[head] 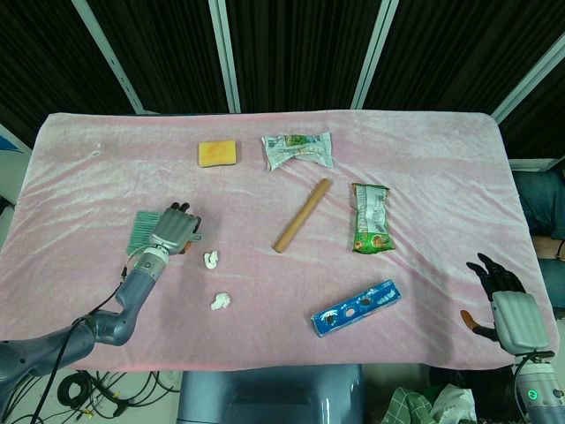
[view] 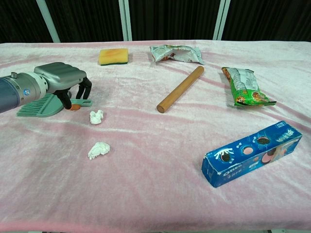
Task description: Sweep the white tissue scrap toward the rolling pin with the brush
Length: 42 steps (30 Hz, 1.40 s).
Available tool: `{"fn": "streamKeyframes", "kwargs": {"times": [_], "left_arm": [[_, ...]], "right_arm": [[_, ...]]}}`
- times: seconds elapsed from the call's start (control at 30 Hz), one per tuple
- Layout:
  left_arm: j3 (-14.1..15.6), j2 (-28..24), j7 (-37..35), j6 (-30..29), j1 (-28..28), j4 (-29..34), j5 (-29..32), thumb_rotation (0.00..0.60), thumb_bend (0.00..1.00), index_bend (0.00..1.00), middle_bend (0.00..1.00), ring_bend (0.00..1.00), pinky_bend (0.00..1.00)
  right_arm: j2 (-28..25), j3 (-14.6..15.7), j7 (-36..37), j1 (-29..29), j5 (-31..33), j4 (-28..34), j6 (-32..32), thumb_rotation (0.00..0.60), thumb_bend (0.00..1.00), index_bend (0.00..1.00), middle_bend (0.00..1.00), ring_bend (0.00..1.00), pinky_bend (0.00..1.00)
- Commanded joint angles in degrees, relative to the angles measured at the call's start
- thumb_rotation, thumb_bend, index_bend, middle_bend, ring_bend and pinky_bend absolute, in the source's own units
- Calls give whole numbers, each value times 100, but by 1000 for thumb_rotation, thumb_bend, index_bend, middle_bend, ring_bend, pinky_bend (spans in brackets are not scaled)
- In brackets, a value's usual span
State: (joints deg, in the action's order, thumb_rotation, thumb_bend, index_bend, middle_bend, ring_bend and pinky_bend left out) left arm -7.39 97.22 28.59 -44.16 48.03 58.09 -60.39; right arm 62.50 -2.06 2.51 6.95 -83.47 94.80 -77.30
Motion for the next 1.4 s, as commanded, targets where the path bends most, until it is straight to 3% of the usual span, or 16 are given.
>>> {"fn": "streamKeyframes", "kwargs": {"times": [0.03, 1.4], "left_arm": [[7, 2, 4, 5, 1, -4, 0, 600, 338, 506, 516, 160, 226], [14, -96, -255, -139, -65, 119, -198, 600, 383, 536, 567, 189, 239]], "right_arm": [[0, -1, 0, 0, 1, -1, 0, 600, 198, 175, 47, 99, 147], [-32, 16, 10, 23, 29, 39, 77, 600, 199, 174, 47, 100, 149]]}}
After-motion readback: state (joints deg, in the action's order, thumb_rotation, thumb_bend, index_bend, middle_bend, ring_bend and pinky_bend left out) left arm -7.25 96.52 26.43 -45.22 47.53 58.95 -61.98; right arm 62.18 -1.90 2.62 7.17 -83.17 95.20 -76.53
